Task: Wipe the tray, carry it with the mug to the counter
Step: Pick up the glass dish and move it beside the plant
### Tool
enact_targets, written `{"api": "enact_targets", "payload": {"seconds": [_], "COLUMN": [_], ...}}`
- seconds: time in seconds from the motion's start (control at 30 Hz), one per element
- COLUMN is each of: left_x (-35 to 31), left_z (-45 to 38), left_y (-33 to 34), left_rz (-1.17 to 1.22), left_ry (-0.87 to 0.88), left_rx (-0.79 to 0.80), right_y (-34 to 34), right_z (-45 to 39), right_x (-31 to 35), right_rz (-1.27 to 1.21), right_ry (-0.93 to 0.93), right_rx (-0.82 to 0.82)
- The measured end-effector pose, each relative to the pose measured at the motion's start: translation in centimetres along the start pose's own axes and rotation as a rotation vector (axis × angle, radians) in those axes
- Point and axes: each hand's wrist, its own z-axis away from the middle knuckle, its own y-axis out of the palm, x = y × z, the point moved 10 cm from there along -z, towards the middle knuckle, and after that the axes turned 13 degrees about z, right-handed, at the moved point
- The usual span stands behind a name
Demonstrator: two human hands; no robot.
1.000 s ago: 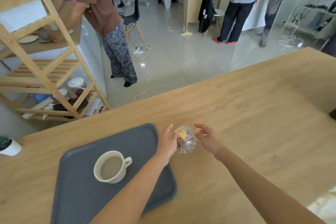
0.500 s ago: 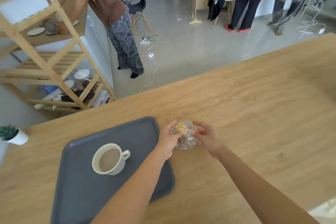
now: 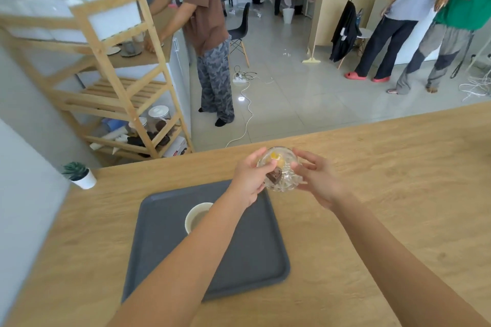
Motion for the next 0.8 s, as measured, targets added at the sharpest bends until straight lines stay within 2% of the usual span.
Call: {"api": "enact_targets", "payload": {"seconds": [0.13, 0.3, 0.57, 0.67, 0.8], "left_x": [-5.8, -9.4, -8.2, -6.3, -5.3], "left_z": [2.3, 5.9, 10.1, 9.7, 8.0], "left_y": [-6.5, -19.0, -39.2, -44.7, -48.8], "left_rz": [-0.009, 0.043, 0.236, 0.279, 0.301], "left_ry": [0.106, 0.163, 0.173, 0.17, 0.183], "left_rx": [-0.062, -0.217, -0.457, -0.517, -0.555], "right_y": [7.5, 21.0, 42.7, 48.1, 52.3], "right_z": [-0.2, -0.3, -0.3, -1.4, -3.6], "right_x": [5.2, 8.2, 6.2, 4.4, 2.5], "right_rz": [-0.002, 0.042, 0.167, 0.219, 0.268], "right_ry": [-0.06, -0.077, -0.011, 0.021, 0.059], "right_rx": [0.081, 0.254, 0.51, 0.545, 0.534]}}
